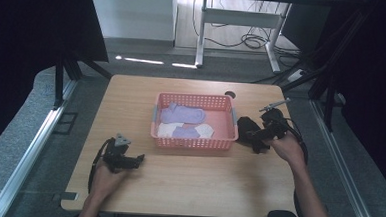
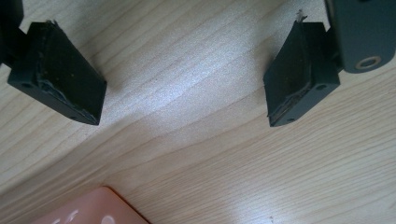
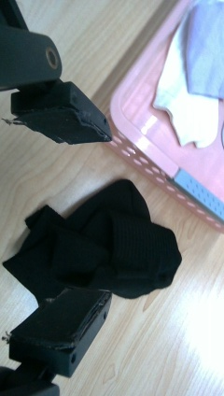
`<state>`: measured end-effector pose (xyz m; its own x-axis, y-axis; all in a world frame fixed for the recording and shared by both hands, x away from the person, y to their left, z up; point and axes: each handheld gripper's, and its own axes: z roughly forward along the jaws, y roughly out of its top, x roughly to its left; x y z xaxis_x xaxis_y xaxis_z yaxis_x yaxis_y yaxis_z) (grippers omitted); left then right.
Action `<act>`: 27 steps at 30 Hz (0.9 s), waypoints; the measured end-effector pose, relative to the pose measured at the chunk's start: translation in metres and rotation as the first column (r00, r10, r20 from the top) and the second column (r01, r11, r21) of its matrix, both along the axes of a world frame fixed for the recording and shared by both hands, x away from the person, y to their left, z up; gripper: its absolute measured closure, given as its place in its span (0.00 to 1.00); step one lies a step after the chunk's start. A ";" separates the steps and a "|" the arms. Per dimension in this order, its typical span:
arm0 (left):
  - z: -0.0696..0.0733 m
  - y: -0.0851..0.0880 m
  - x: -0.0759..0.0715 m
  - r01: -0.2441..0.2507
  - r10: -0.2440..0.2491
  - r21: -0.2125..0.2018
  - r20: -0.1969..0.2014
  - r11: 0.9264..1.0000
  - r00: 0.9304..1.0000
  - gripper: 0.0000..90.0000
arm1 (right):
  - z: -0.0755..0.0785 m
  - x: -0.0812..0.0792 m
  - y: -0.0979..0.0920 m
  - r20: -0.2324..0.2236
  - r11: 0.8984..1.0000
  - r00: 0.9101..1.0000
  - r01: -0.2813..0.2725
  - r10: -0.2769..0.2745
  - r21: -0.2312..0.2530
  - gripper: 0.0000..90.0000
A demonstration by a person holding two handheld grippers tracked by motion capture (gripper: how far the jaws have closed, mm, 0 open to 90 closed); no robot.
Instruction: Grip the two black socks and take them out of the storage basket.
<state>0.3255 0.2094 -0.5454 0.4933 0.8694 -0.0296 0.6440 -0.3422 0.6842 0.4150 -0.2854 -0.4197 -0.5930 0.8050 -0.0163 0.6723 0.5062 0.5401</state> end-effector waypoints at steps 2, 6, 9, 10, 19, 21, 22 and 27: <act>0.000 0.000 0.000 0.000 0.000 0.000 0.000 1.000 1.000 0.14 | 0.001 -0.004 0.002 0.004 1.000 1.000 -0.011 0.011 -0.001 0.22; 0.000 0.000 0.000 0.001 -0.001 0.001 0.000 1.000 1.000 0.14 | 0.004 -0.012 0.006 0.010 1.000 0.999 -0.031 0.031 -0.002 0.21; 0.000 0.000 0.000 0.001 -0.001 0.001 0.001 1.000 1.000 0.14 | 0.006 -0.017 0.010 0.012 0.999 0.999 -0.046 0.046 -0.005 0.21; 0.000 0.000 0.000 0.001 -0.001 0.002 0.001 1.000 1.000 0.14 | 0.006 -0.019 0.011 0.014 0.999 0.999 -0.052 0.052 -0.006 0.21; 0.000 0.000 0.000 0.000 0.000 0.001 0.001 1.000 1.000 0.14 | 0.002 -0.037 0.020 0.018 0.995 0.995 -0.096 0.096 0.000 0.20; 0.000 0.000 0.000 0.000 0.000 0.001 0.001 1.000 1.000 0.14 | -0.001 -0.041 0.023 0.012 0.995 0.995 -0.101 0.101 0.004 0.20; 0.000 0.000 0.000 0.000 0.000 0.001 0.001 1.000 1.000 0.14 | -0.003 -0.043 0.024 0.013 0.994 0.994 -0.110 0.110 0.004 0.20; 0.000 0.000 0.000 0.002 -0.002 0.003 0.002 1.000 1.000 0.14 | -0.013 -0.052 0.030 0.009 0.991 0.991 -0.130 0.130 0.011 0.20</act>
